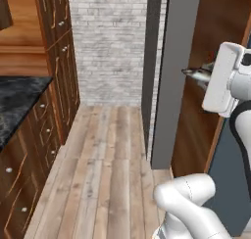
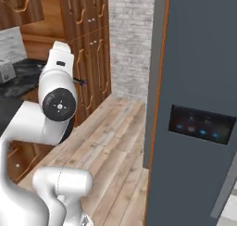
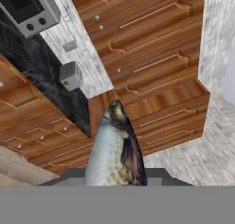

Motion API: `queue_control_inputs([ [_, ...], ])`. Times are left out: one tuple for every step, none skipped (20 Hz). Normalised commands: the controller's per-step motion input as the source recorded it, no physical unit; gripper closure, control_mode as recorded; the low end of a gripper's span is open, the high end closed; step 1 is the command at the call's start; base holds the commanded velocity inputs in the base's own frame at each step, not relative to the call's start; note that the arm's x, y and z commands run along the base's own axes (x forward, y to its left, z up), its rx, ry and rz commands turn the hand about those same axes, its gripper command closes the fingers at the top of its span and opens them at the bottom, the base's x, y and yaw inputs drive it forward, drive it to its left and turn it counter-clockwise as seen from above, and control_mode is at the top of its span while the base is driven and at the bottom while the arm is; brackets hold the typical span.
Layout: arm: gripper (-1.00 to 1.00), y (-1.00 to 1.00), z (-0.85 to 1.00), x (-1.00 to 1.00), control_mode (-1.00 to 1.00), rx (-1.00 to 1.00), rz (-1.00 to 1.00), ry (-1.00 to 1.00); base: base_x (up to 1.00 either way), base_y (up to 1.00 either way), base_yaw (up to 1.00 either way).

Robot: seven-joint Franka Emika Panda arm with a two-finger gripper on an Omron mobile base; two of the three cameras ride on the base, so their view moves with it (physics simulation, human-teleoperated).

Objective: Retrieve the fish from the fridge and place it on the saucepan with marinade on the stove.

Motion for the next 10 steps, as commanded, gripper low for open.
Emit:
queue_control_inputs([
  [1.0,0.0,0.0,0.0,1.0,0.0,0.0,0.0,-0.16,0.58,0.47],
  [1.0,0.0,0.0,0.0,1.0,0.0,0.0,0.0,-0.19,0.59,0.49],
  [1.0,0.0,0.0,0.0,1.0,0.0,0.0,0.0,-0.19,0.58,0.52],
  [1.0,0.0,0.0,0.0,1.0,0.0,0.0,0.0,-0.24,0.56,0.54],
  [1.0,0.0,0.0,0.0,1.0,0.0,0.0,0.0,-0.31,0.57,0.56],
  [1.0,0.0,0.0,0.0,1.0,0.0,0.0,0.0,-0.31,0.54,0.57],
  [1.0,0.0,0.0,0.0,1.0,0.0,0.0,0.0,-0.39,0.49,0.57],
  [1.0,0.0,0.0,0.0,1.0,0.0,0.0,0.0,-0.42,0.49,0.57],
  [1.0,0.0,0.0,0.0,1.0,0.0,0.0,0.0,-0.52,0.48,0.57],
  [1.0,0.0,0.0,0.0,1.0,0.0,0.0,0.0,-0.54,0.46,0.56],
])
